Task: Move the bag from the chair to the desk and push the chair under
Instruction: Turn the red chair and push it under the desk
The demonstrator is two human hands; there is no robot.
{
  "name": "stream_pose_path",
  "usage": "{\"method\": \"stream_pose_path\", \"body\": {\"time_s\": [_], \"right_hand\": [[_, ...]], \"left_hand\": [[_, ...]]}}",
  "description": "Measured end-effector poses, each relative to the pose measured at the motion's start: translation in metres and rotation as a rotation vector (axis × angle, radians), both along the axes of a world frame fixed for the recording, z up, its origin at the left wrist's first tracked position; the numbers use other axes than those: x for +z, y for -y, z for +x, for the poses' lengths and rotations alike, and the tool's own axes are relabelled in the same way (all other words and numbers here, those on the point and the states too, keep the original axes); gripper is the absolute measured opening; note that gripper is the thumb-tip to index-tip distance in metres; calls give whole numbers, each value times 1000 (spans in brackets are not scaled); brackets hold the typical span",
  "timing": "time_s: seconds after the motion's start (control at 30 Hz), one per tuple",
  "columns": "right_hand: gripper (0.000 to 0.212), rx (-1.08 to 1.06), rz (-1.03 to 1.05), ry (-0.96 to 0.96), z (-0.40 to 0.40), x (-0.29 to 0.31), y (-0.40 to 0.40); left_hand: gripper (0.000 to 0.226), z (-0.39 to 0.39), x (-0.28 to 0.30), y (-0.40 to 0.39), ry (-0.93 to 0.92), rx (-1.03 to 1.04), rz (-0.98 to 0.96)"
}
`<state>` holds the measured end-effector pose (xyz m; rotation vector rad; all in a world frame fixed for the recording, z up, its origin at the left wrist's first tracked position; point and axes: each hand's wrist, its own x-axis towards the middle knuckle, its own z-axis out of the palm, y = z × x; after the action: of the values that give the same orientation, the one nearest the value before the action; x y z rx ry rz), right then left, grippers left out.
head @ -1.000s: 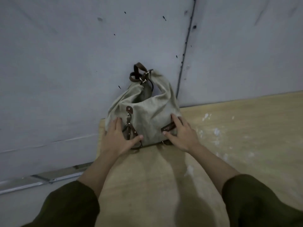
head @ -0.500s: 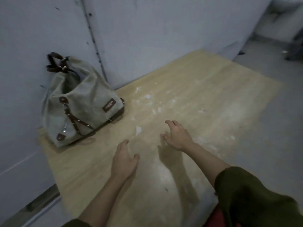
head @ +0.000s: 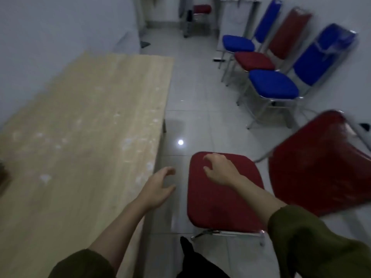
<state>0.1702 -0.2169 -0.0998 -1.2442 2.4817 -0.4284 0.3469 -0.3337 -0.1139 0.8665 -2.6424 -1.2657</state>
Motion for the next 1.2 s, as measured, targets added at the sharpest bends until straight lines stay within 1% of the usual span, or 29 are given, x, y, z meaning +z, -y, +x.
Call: {"method": "stream_pose_path", "body": {"time_s": [0.1, 0.2, 0.27, 0.37, 0.4, 0.43, 0.47, 0.53, 0.6, 0.63, 0.7, 0.77, 0.83, 0.93, 1.07, 1.13, 1.2], "right_hand": [[33, -165, -53, -48, -31, 8, -60], [31, -356, -160, -123, -62, 23, -114], [30, -491, -275, -234, -84, 34, -151], [39, -731, -369, -390, -120, 51, -214], [42, -789, -377, -424, -132, 54, -234], [42, -827, -381, -418, -142, 57, -249], [42, -848, -386, -344, -150, 58, -261], [38, -832, -352, -115, -219, 55, -322], [24, -855, -325, 49, -222, 46, -321], [22, -849, -325, 97, -221, 46, -321], [34, -828, -356, 244, -229, 48, -334], [39, -833, -386, 402, -229, 50, -337], [35, -801, -390, 504, -224, 55, -335], [29, -733, -408, 577, -210, 57, -329], [16, -655, -458, 756, -197, 56, -332], [9, -622, -487, 868, -189, 52, -329], [8, -588, -530, 941, -181, 47, -322]], "left_hand": [[41, -50, 8, -34, -52, -170, 5], [41, -95, 15, -68, -76, -290, 32], [40, -121, 20, -92, -82, -352, 48], [39, -160, 27, -130, -113, -427, 80], [39, -171, 30, -144, -111, -440, 86], [39, -184, 31, -157, -103, -455, 100], [39, -194, 34, -170, -100, -479, 88], [40, -256, 29, -247, -110, -385, 126], [39, -261, 39, -256, -127, -394, 180], [39, -264, 37, -259, -127, -407, 185], [39, -280, 33, -277, -136, -412, 186], [42, -281, 38, -283, -163, -414, 191], [52, -280, 34, -284, -182, -401, 186], [71, -277, 33, -284, -183, -391, 199], [98, -286, 30, -300, -131, -381, 175], [104, -289, 27, -310, -125, -375, 192], [103, -289, 24, -315, -166, -351, 199]]}}
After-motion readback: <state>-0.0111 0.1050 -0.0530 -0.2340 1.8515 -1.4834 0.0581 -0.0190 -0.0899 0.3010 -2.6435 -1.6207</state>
